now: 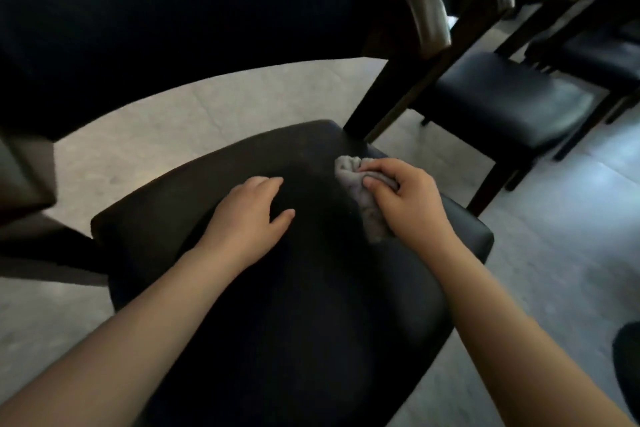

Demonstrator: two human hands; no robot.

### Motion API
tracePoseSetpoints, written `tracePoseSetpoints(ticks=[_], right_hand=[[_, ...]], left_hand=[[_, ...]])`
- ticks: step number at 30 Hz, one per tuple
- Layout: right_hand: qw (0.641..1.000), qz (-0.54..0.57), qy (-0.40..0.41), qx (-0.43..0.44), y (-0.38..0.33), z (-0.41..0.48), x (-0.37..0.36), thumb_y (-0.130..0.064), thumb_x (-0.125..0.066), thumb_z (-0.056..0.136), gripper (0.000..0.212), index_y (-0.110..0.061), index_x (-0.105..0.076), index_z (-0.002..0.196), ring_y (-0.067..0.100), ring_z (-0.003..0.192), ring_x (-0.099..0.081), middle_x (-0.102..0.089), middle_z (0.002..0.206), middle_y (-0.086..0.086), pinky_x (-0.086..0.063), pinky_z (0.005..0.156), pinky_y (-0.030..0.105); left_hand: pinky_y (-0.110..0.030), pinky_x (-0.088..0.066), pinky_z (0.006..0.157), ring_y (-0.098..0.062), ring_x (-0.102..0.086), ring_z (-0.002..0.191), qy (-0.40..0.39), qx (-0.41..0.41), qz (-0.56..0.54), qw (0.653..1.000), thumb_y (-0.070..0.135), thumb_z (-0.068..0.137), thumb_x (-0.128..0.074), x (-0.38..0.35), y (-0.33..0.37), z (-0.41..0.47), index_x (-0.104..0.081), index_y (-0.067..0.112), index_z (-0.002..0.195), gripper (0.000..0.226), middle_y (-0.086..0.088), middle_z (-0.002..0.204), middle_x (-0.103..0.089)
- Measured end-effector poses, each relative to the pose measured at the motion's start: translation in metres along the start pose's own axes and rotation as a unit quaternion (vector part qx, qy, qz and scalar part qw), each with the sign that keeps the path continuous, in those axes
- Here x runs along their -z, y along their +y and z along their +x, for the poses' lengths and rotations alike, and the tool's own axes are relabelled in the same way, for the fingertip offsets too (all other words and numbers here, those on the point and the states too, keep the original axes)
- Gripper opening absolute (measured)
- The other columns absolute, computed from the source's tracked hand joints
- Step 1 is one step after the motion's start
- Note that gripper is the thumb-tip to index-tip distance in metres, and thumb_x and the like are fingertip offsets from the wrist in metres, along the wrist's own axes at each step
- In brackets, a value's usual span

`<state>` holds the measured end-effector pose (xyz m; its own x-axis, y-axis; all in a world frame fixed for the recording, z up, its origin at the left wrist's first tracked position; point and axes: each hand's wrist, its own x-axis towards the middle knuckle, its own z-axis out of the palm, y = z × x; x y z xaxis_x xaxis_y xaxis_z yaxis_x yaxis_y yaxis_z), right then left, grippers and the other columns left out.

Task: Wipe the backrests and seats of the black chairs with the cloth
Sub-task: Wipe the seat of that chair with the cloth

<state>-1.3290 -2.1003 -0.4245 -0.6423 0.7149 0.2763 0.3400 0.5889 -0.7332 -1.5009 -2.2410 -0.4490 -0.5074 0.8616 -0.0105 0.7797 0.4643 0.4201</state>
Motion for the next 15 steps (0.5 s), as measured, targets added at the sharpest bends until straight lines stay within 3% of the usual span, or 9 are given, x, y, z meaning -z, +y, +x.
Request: tracePoseSetpoints(ticks=[4,8,12,15], right_hand=[[0.998,-0.012,-0.017,0.051,0.008,0.018,-0.002,-0.012,-0.057,0.096,0.027,-0.037,-0.064,0.104,-0.004,0.100,-0.056,-0.065,0.103,-0.014,-0.036,0.083,-0.003],[0.998,-0.020,-0.037,0.056,0.008,0.050,0.001,-0.010,-0.055,0.096,0.024,-0.028,-0.068,0.105,0.000,0.097,-0.056,-0.065,0.103,-0.009,-0.036,0.077,-0.003],[0.996,-0.070,-0.039,0.040,0.031,0.110,-0.017,-0.013,-0.053,0.097,0.023,-0.018,-0.068,0.114,0.019,0.105,-0.060,-0.068,0.111,0.004,-0.044,0.080,0.022],[0.988,-0.139,-0.049,0.055,0.046,0.156,-0.033,-0.011,-0.049,0.099,0.024,-0.011,-0.066,0.117,0.029,0.103,-0.061,-0.066,0.113,0.012,-0.049,0.085,0.032]], left_hand=[[-0.035,-0.039,0.107,-0.021,-0.045,0.130,0.027,0.001,0.010,1.000,0.043,0.094,-0.056,-0.001,-0.006,0.009,-0.041,0.018,0.146,0.059,-0.003,0.146,-0.043],[-0.033,-0.039,0.105,-0.022,-0.046,0.128,0.021,0.023,0.030,0.999,0.043,0.094,-0.056,0.009,-0.004,0.030,-0.044,0.016,0.143,0.057,-0.004,0.142,-0.046],[-0.037,-0.042,0.100,-0.025,-0.050,0.122,0.016,0.053,0.039,0.998,0.041,0.095,-0.056,0.006,0.000,0.066,-0.053,0.010,0.130,0.047,-0.008,0.134,-0.051],[-0.039,-0.044,0.099,-0.026,-0.050,0.119,0.011,0.076,0.050,0.996,0.045,0.095,-0.054,-0.005,-0.005,0.087,-0.054,0.010,0.127,0.047,-0.008,0.130,-0.053]])
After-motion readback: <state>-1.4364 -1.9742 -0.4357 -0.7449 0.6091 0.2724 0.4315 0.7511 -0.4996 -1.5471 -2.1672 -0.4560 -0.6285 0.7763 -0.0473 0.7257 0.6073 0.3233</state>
